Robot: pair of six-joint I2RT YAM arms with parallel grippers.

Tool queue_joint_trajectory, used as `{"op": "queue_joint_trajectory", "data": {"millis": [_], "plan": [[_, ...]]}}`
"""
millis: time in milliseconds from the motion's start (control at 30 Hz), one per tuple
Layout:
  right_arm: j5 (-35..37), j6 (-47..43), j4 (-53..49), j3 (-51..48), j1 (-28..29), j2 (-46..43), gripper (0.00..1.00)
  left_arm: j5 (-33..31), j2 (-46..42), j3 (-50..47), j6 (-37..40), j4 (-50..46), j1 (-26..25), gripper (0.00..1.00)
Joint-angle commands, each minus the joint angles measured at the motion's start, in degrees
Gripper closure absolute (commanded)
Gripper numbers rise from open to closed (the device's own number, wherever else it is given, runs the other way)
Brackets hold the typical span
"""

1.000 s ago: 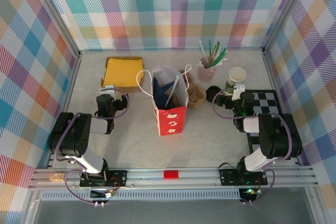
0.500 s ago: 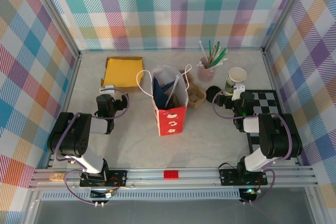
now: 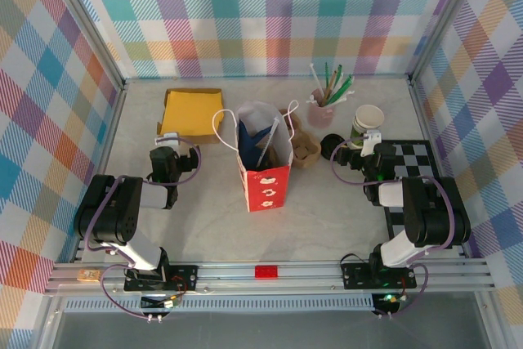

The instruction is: Pack the takeout coffee

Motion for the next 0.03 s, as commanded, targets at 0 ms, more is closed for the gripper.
{"op": "queue_joint_trajectory", "data": {"millis": [0], "plan": [[-0.9,0.6,0.1,0.8,-0.3,-0.9,0.01,0.6,-0.9,0.2,-0.9,-0.4,0.1,0.0]]}}
